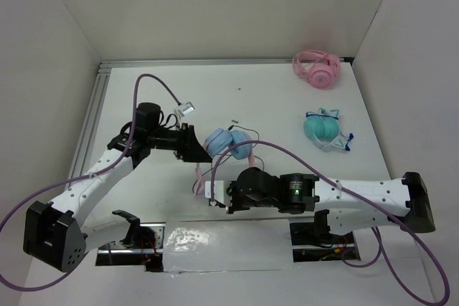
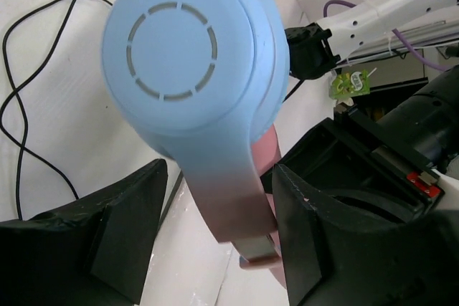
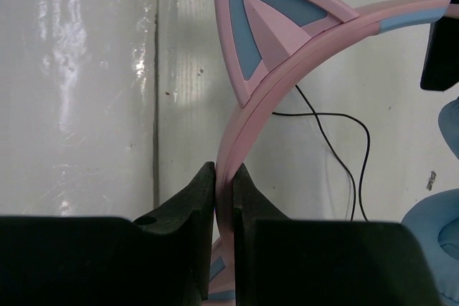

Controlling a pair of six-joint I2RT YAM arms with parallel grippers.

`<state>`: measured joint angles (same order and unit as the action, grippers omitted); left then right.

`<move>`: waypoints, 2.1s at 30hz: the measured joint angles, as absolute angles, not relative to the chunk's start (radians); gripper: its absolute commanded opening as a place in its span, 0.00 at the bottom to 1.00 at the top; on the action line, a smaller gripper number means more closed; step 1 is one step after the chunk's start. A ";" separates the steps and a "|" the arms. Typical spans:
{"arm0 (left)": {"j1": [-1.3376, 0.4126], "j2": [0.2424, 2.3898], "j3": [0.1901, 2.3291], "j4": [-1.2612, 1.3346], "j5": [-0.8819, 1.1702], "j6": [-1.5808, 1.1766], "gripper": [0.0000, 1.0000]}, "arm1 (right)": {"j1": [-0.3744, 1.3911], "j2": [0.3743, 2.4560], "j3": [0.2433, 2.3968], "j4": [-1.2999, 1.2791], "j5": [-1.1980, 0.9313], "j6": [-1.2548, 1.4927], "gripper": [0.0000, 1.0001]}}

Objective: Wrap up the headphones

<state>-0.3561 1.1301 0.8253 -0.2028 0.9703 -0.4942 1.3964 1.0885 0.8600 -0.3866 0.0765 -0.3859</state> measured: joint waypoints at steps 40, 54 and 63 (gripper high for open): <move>-0.424 1.116 1.060 -0.384 0.512 -0.384 0.00 | 1.388 1.050 0.957 -0.202 0.506 -0.138 1.00; -0.424 0.981 1.050 -0.473 0.348 -0.479 0.00 | 1.250 1.016 1.397 -0.475 0.756 0.693 1.00; -0.424 0.947 1.054 -0.510 0.307 -0.506 0.00 | 1.250 1.044 1.337 -0.513 0.736 0.693 1.00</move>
<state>-0.4244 0.9466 1.0542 -0.5102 0.3065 -0.5060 1.2503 1.0439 1.3369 -0.5133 0.7364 0.6933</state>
